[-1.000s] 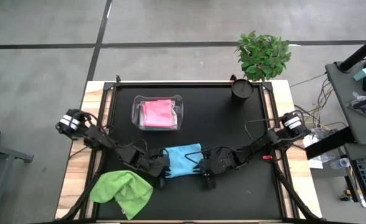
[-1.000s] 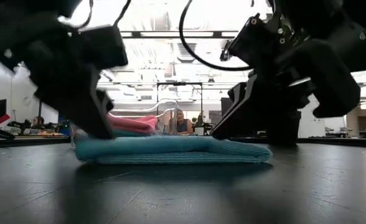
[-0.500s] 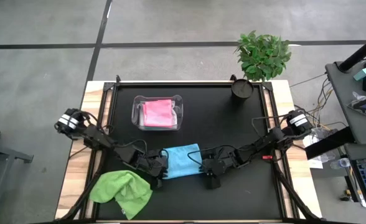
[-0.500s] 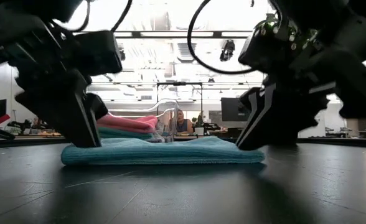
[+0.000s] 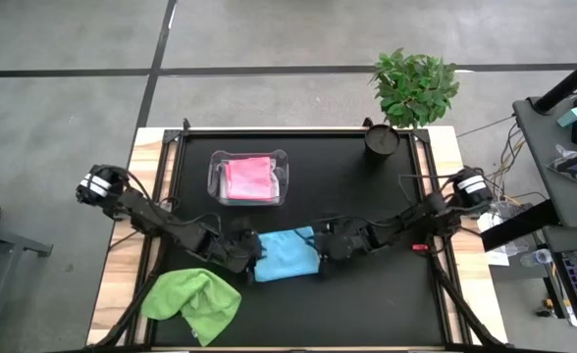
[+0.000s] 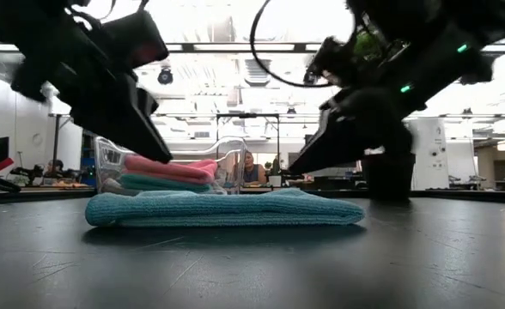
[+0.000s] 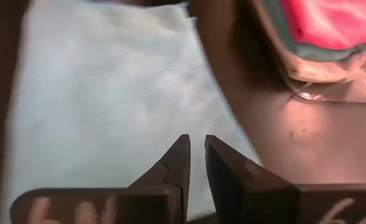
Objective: Fold microfiber towels
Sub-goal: Fold the blue microfiber cloth, then put the blue microfiber cloth into the transparent bin
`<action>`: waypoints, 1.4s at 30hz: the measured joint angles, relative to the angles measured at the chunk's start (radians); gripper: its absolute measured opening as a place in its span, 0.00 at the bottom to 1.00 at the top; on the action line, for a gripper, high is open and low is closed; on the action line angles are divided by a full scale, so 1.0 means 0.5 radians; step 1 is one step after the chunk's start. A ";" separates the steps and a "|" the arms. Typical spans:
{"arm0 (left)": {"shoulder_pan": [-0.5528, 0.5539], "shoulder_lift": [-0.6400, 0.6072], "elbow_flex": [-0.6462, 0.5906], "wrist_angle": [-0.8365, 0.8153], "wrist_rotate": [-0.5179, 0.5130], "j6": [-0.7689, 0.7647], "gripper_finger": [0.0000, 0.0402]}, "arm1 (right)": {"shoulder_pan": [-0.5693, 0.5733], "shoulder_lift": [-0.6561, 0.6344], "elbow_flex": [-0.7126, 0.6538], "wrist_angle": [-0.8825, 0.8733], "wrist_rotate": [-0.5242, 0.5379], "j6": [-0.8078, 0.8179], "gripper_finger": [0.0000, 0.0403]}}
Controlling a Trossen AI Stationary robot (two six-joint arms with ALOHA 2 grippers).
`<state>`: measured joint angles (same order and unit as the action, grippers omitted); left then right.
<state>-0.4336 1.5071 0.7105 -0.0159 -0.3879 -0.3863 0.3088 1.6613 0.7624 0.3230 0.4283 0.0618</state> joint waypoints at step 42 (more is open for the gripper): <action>-0.002 -0.307 -0.367 0.014 0.283 -2.139 0.19 | -0.119 -0.309 0.331 -1.131 -0.700 1.571 0.48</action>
<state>-0.4348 1.3536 0.5270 -0.0088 -0.2462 -1.4558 0.2494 1.5070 0.9277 -0.2424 0.0783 0.8474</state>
